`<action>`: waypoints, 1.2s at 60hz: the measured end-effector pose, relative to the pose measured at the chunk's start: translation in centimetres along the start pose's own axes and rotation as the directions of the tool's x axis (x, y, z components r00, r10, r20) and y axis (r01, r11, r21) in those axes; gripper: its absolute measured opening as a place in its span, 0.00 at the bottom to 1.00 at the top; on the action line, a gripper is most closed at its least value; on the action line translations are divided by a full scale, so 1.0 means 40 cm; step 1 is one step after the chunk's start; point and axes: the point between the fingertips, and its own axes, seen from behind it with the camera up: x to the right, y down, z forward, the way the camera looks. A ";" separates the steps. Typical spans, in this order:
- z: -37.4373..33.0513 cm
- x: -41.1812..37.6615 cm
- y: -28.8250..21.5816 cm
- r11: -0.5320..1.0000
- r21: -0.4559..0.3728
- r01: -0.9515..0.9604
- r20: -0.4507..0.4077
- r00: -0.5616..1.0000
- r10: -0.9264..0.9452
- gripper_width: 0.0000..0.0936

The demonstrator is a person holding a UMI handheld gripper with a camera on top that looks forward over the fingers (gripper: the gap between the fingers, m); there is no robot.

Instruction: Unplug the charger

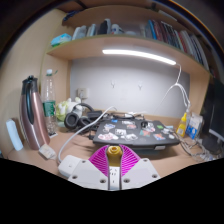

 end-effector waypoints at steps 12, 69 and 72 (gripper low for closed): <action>-0.124 0.103 -0.121 0.998 0.062 0.029 -0.052 0.998 -0.025 0.16; 0.002 0.247 0.286 0.923 -0.364 -0.121 -0.069 0.992 0.103 0.39; 0.002 0.243 0.285 0.927 -0.357 -0.117 -0.062 0.993 0.102 0.43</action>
